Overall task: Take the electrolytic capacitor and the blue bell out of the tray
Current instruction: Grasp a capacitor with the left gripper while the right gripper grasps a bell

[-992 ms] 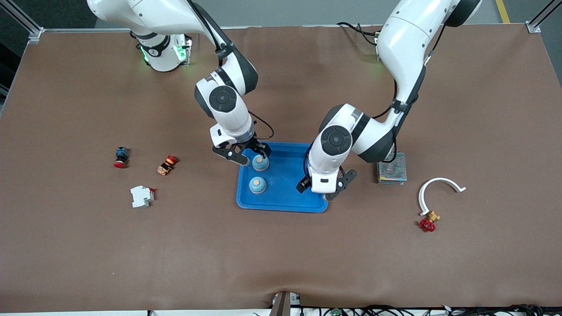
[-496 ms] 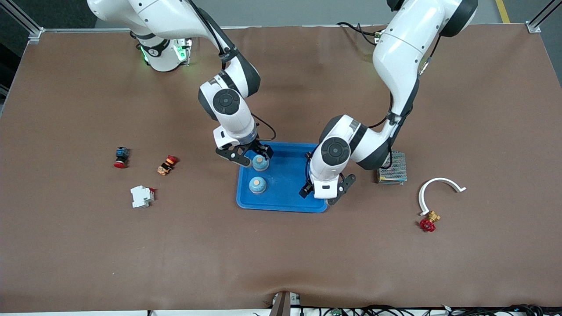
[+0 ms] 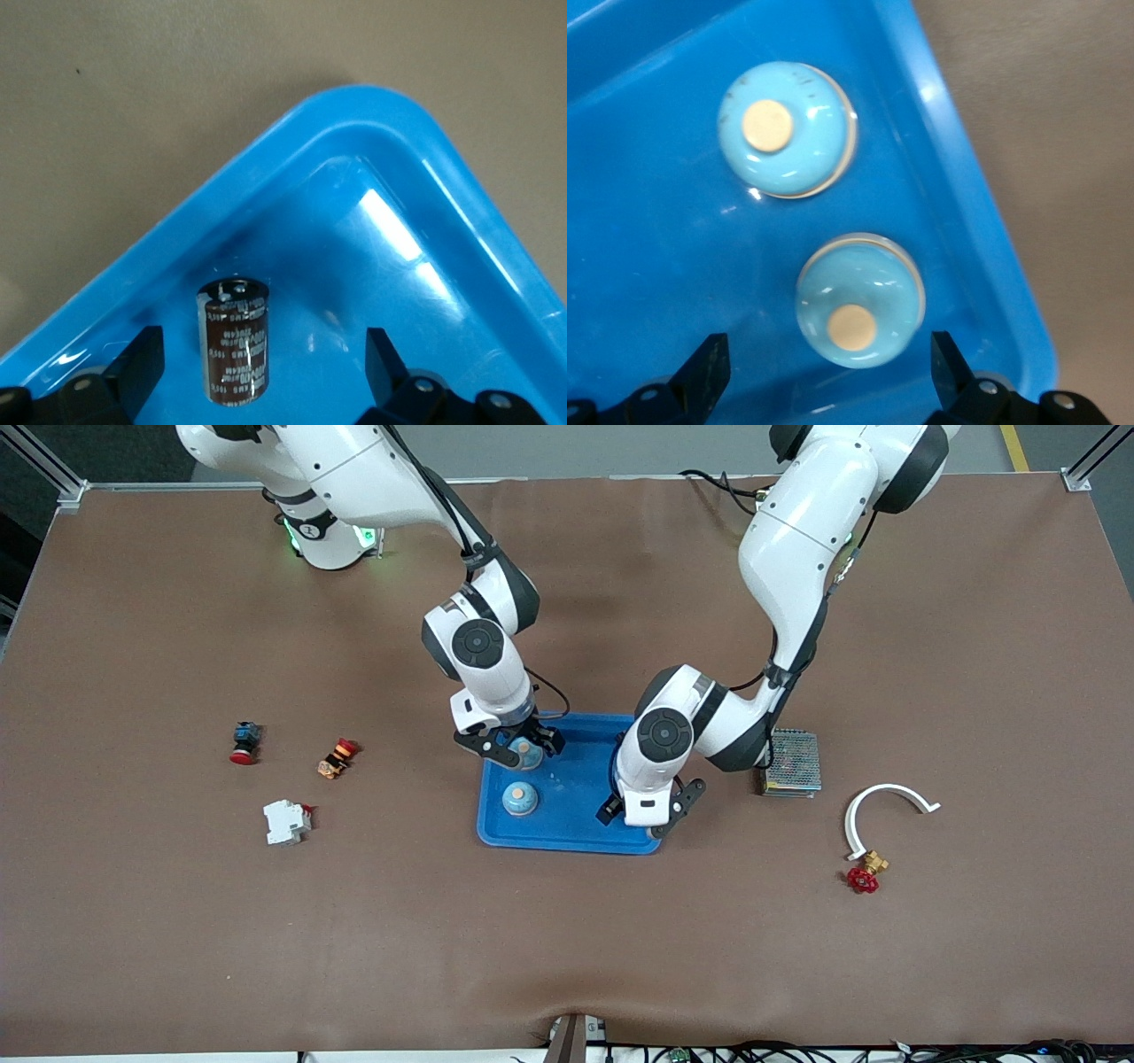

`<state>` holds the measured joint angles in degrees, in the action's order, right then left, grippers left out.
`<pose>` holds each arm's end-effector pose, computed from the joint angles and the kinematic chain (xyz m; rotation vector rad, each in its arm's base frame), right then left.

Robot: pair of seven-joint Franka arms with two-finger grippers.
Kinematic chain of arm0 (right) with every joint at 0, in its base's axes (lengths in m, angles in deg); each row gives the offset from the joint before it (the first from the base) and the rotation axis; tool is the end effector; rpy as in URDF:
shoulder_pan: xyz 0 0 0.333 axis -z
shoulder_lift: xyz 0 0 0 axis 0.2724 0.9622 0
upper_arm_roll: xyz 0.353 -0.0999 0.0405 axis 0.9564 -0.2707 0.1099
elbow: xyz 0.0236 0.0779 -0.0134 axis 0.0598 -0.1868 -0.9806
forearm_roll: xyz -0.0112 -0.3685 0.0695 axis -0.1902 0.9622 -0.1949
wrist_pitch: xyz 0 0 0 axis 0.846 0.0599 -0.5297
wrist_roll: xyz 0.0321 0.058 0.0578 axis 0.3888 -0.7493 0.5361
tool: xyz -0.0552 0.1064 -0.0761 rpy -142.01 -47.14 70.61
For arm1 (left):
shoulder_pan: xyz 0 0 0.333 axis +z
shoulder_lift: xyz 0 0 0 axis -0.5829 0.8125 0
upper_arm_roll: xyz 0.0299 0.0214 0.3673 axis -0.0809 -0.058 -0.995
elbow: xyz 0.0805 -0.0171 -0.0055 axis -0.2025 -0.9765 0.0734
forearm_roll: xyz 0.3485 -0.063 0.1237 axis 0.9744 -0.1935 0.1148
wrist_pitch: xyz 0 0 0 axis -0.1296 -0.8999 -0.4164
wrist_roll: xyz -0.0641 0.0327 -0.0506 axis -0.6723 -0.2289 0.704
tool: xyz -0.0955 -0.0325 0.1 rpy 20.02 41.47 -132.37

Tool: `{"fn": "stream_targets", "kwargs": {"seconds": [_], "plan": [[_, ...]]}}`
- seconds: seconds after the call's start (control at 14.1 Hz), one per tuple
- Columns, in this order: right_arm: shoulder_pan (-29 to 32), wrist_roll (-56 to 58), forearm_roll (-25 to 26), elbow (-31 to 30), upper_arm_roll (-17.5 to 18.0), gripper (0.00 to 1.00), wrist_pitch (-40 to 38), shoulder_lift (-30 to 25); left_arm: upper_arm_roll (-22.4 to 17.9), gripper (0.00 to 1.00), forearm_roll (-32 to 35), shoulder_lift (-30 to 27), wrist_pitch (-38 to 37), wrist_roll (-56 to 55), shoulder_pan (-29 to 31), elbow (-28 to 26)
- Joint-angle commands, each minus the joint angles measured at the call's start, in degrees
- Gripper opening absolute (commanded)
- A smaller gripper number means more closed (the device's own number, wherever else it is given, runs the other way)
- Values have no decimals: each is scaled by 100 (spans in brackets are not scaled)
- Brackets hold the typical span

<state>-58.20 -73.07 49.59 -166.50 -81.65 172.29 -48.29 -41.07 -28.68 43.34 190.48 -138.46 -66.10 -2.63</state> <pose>0.5136 0.4542 0.2307 -2.9251 0.7159 -0.0408 0.6137 -0.4384 0.1964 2.8258 1.2154 -0.0841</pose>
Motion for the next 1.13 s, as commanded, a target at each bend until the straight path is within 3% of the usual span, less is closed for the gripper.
{"fn": "stream_targets", "kwargs": {"seconds": [0.0,0.71,0.78,1.06], "plan": [[-58,-111,11,341,-52,100,-56,283,-73,100,1,69,15,-132,-94,121],[3,-75,248,324,-70,100,-91,345,-73,100,-8,60,6,-141,-23,94],[3,-75,248,324,-70,100,-83,380,-73,94,-8,60,6,-141,-23,94],[-6,-75,248,332,-70,100,-65,398,-73,47,-8,43,-12,-141,-14,94]]}}
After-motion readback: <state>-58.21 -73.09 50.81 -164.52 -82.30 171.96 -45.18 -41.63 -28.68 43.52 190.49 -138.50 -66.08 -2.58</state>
